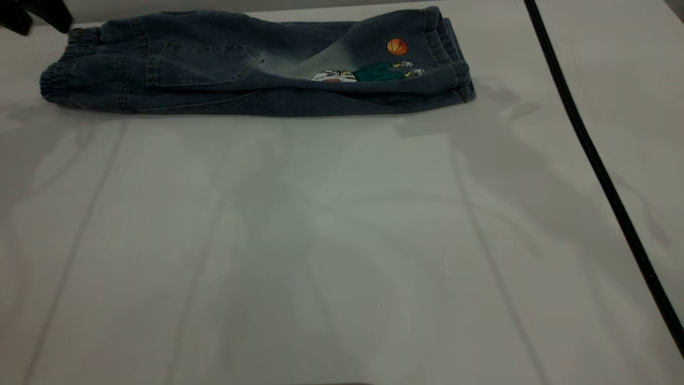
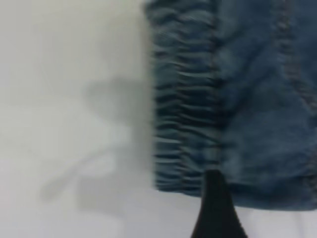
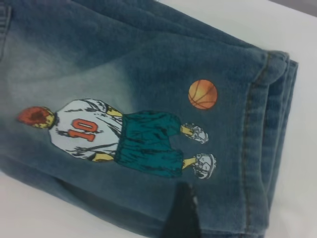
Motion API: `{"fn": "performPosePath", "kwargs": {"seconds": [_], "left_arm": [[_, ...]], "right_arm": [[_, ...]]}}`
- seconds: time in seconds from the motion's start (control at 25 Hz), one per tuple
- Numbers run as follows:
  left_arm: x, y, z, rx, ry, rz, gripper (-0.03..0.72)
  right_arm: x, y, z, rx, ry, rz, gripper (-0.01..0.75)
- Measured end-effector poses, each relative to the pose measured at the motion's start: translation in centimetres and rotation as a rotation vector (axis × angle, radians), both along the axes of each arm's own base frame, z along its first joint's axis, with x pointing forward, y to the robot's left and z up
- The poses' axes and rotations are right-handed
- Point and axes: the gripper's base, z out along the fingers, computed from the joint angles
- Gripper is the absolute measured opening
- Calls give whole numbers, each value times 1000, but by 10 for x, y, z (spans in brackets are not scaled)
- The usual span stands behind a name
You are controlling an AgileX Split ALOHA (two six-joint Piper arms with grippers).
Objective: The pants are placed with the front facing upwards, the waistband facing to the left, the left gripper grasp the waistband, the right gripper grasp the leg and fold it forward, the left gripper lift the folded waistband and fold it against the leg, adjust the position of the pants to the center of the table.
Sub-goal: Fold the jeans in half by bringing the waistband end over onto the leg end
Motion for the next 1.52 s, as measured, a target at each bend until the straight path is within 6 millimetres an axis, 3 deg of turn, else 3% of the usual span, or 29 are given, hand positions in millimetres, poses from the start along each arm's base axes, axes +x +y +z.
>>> {"fn": "performPosePath", "kwargs": {"seconds": [0.28, 0.4, 0.6, 1.0, 1.36, 1.52], "left_arm": [[-2, 36, 9, 78, 42, 19, 427], [-4, 49, -2, 78, 74, 52, 427], [0, 64, -26, 77, 93, 86, 427], [25, 61, -74, -100, 72, 179, 427], [40, 52, -70, -218, 3, 136, 427], [42, 48, -85, -265, 8, 141, 427]], "right_arm": [[4, 16, 33, -22, 32, -20, 540], [5, 23, 45, -20, 37, -12, 540], [0, 37, 46, 12, 49, 13, 540], [-17, 76, 34, 5, 64, 102, 540], [-17, 78, 30, 8, 58, 110, 540], [-16, 79, 31, 13, 50, 112, 540]]}}
